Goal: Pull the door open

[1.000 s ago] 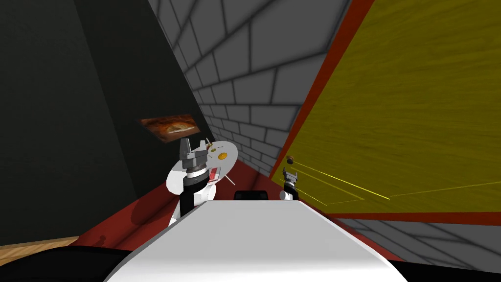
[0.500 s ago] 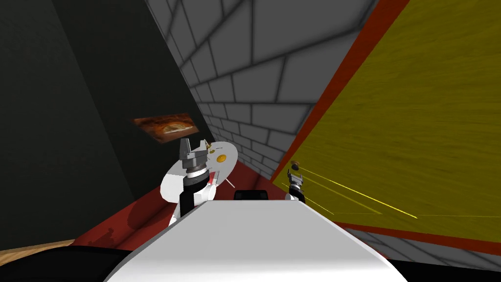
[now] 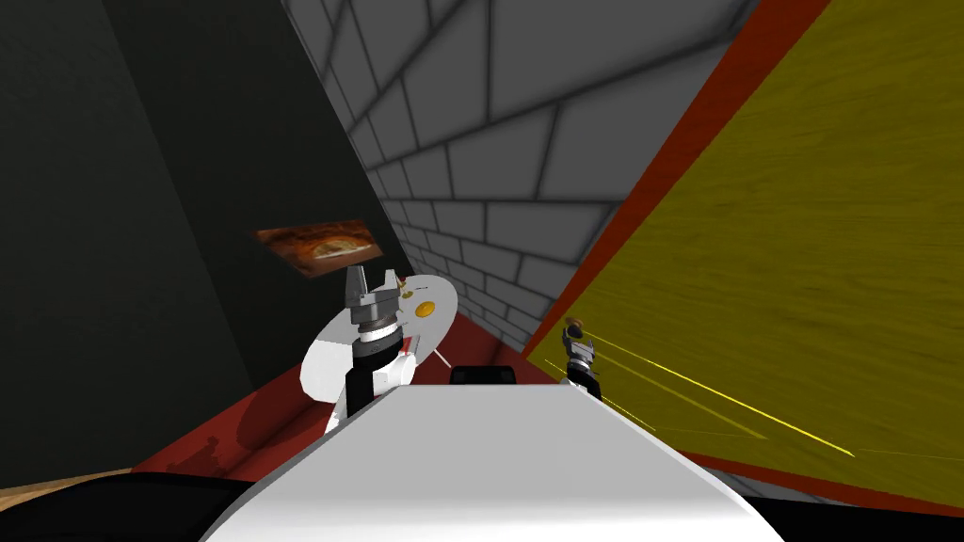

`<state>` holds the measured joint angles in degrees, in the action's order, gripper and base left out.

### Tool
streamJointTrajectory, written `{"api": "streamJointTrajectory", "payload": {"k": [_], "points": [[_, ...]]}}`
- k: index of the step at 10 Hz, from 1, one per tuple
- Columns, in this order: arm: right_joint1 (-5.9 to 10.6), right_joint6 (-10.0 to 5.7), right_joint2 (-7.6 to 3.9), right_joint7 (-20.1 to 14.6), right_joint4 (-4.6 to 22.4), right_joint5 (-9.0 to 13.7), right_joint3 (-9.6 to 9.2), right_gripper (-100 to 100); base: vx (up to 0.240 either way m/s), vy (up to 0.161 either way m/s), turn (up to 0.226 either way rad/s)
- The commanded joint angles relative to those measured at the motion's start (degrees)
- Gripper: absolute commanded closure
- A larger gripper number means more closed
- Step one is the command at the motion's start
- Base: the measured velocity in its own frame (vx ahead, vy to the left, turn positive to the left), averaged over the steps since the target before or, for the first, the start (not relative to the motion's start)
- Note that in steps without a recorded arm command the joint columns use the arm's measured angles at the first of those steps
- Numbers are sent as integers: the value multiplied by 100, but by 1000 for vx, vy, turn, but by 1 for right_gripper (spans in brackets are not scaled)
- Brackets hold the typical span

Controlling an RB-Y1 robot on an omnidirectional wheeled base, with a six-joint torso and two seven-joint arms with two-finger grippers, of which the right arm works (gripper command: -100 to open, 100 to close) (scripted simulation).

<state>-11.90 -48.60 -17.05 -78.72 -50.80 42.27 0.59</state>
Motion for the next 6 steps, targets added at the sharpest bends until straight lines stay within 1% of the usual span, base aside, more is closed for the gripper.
{"api": "streamJointTrajectory", "payload": {"k": [1,2,3,4,6], "points": [[22,-46,-112,-166,136,6,-4,-100,121,1,20],[6,-57,-182,-248,174,13,-2,-100,123,-10,17],[-11,-31,-133,-172,103,12,1,-100,58,-9,5],[-11,-31,-133,-172,103,12,1,100,-7,0,-7],[-11,-31,-133,-172,103,12,1,100,-19,2,7]]}}
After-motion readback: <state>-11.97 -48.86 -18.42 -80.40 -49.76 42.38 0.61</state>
